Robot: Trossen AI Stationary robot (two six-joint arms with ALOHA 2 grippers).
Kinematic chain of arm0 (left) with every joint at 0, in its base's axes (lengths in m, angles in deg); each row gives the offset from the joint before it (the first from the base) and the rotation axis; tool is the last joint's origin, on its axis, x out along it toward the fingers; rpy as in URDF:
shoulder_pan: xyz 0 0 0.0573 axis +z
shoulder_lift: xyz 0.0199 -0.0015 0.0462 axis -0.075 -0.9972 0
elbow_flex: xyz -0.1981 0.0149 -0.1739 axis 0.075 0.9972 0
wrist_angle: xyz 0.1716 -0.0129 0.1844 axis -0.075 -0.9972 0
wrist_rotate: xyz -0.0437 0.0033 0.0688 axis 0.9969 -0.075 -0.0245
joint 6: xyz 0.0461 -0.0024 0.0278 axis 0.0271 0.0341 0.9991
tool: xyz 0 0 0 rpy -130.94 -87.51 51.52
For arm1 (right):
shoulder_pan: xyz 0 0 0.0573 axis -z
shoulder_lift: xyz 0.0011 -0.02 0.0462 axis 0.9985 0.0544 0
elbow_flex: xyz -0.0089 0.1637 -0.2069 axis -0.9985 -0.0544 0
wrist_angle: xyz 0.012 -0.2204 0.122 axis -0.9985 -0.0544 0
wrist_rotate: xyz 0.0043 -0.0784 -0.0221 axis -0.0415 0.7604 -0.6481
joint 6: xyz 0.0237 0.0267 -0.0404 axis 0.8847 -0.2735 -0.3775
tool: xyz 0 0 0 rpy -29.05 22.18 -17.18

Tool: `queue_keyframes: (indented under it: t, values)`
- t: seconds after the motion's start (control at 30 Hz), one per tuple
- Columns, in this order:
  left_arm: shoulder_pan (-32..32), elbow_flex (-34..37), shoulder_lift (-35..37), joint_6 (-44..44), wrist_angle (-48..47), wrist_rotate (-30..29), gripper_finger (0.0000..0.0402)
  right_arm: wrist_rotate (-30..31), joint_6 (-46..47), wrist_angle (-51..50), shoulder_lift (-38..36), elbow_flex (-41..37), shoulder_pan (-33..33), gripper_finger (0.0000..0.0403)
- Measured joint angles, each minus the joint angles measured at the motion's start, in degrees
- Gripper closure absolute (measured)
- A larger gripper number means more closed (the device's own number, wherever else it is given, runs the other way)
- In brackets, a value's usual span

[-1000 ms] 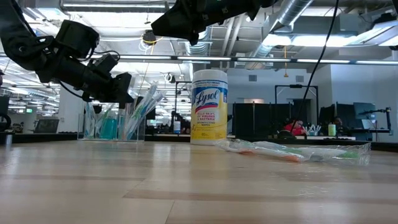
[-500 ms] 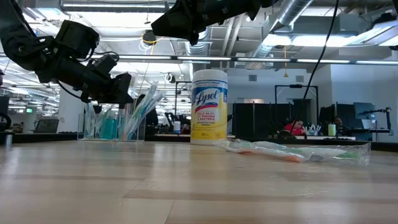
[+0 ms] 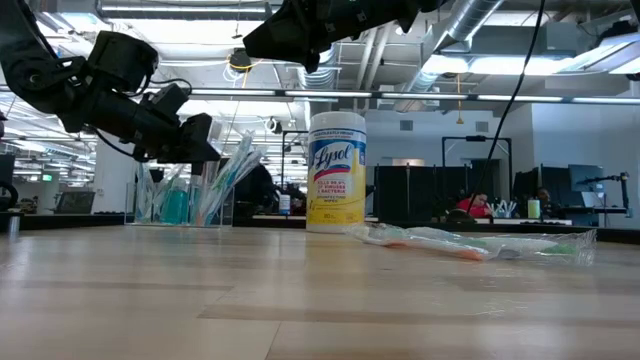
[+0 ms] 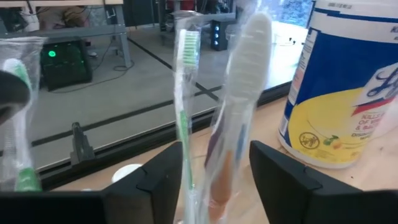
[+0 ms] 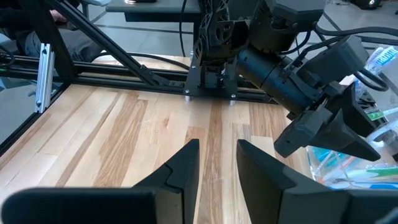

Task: Pick & Place toothbrushing station
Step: Put the orange toothbrush into the transparent organizer

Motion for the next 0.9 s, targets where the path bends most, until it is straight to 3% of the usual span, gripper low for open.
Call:
queue_keyframes:
  t: [0.47,0.9]
  values:
    - [0.0,0.0,0.4,2.0,0.3,0.7,0.0153,0.0,0.0,-0.7,0.0,0.0,0.0,0.0305]
    - [-4.1,0.0,5.6,7.8,-0.3,0.7,0.0161,0.0,0.0,-2.6,0.0,0.0,0.0,0.0305]
